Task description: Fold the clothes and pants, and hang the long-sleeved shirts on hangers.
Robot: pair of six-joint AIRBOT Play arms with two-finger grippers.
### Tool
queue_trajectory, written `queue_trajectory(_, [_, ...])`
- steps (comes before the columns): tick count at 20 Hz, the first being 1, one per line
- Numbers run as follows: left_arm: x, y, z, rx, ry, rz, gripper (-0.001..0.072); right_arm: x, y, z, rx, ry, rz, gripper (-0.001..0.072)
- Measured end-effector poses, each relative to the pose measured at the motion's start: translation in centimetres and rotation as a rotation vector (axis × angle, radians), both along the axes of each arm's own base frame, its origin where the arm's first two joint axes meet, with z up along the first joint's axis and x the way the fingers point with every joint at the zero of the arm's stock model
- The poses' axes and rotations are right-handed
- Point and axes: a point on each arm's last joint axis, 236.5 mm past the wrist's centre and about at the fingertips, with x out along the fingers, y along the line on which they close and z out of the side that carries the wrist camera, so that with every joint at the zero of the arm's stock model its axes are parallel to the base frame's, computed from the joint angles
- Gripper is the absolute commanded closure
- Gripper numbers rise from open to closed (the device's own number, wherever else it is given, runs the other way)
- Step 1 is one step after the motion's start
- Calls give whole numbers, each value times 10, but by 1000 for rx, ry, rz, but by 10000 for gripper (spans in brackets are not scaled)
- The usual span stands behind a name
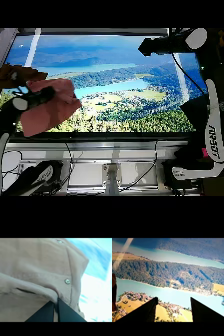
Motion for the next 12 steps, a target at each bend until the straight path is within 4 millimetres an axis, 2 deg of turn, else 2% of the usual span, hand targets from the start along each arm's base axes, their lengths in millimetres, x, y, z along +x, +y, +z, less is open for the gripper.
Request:
queue_trajectory(3, [2, -79, 7, -9, -63, -165, 684, -3, -11, -8, -63, 17, -9, 269])
queue_trajectory(4, [2, -102, 10, -11, -90, -211, 684, -4, -16, -12, -91, 30, -12, 291])
queue_trajectory(5, [2, -123, 12, -14, -118, -250, 685, -6, -22, -17, -121, 44, -14, 400])
queue_trajectory(6, [2, -144, 14, -18, -148, -286, 684, -9, -26, -21, -146, 61, -16, 467])
queue_trajectory(7, [2, -162, 14, -21, -175, -316, 684, -13, -31, -26, -173, 80, -16, 480])
queue_trajectory(10, [4, -194, 9, -24, -228, -356, 683, -25, -40, -38, -243, 136, 14, 488])
queue_trajectory(11, [6, -199, 6, -23, -239, -360, 683, -30, -42, -42, -266, 156, 30, 542])
queue_trajectory(12, [7, -202, 4, -22, -248, -361, 680, -35, -43, -45, -284, 176, 47, 547])
